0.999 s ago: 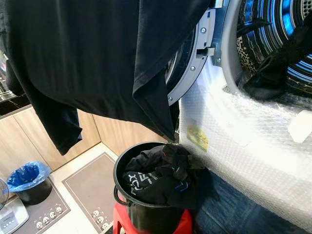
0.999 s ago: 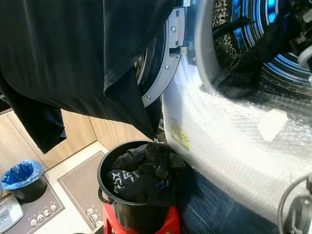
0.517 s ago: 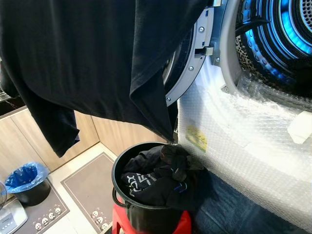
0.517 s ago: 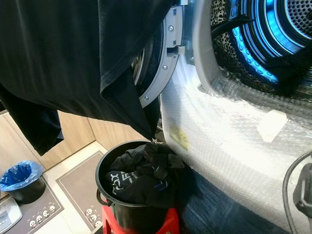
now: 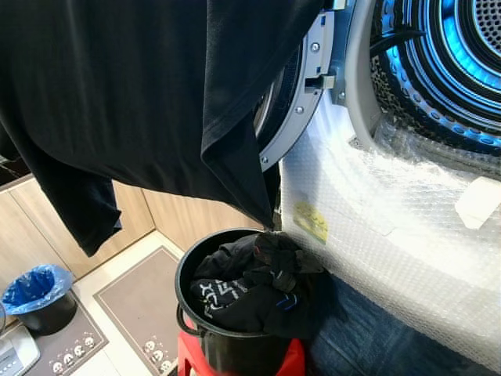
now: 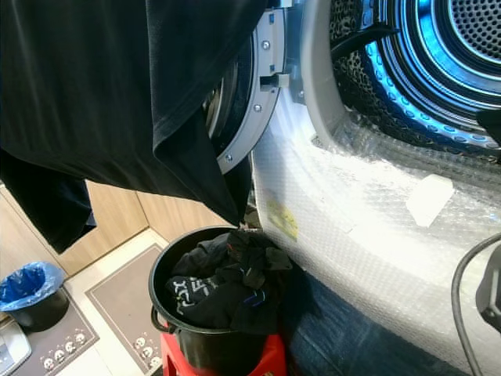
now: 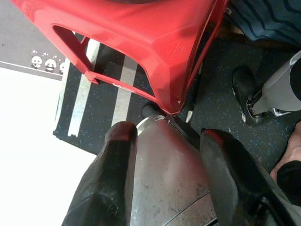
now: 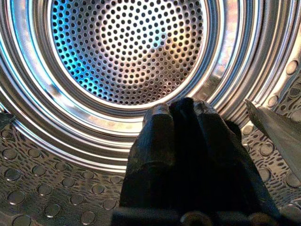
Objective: Clothes washing
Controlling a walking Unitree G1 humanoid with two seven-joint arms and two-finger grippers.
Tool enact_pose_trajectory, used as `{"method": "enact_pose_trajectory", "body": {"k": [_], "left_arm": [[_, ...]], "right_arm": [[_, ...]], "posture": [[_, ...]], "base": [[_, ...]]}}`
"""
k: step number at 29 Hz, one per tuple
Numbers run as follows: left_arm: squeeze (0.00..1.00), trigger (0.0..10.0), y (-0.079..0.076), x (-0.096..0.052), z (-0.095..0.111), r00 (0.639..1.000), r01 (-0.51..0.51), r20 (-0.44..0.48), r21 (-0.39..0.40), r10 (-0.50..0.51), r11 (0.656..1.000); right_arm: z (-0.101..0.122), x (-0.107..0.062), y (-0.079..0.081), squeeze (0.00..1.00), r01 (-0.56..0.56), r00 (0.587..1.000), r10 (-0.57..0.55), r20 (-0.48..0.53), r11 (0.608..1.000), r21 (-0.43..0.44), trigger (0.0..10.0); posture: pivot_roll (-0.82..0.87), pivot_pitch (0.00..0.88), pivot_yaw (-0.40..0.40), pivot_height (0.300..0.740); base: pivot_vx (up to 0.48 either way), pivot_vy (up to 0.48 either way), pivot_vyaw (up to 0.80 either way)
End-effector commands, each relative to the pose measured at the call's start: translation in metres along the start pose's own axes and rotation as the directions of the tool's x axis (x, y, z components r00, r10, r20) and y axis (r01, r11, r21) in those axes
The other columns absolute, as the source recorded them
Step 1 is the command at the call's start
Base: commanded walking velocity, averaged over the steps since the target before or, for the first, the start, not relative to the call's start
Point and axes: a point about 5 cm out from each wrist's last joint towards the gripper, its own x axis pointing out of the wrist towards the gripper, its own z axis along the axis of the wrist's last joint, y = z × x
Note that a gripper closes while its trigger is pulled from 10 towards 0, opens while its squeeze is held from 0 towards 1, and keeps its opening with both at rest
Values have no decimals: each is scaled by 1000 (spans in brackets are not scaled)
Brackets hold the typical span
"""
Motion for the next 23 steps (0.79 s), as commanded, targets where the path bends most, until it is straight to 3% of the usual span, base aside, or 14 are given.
{"method": "enact_pose_trajectory", "body": {"k": [1, 17, 21, 23], "left_arm": [[0, 10000, -11, -6, -31, 992, 35, -119, -22, -38, 999], [0, 10000, -12, -5, -30, 992, 43, -118, -14, -44, 999], [0, 10000, -12, -5, -30, 992, 44, -118, -13, -45, 999], [0, 10000, -12, -5, -30, 992, 44, -118, -11, -45, 999]], "right_arm": [[12, 0, 1, 1000, -4, 1000, 3, 31, 1000, 26, 10000], [12, -2, 8, 1000, -82, 996, 83, 23, 996, -21, 10000], [11, -2, 9, 1000, -95, 995, 95, 13, 995, -18, 10000], [15, -5, 14, 1000, -154, 987, 152, 53, 988, 17, 10000]], "posture": [[-131, 0, 20, 740], [-144, 0, 17, 740], [-146, 0, 17, 740], [-145, 0, 16, 740]], "base": [[0, 0, 0], [0, 0, 0], [0, 0, 0], [0, 0, 0]]}}
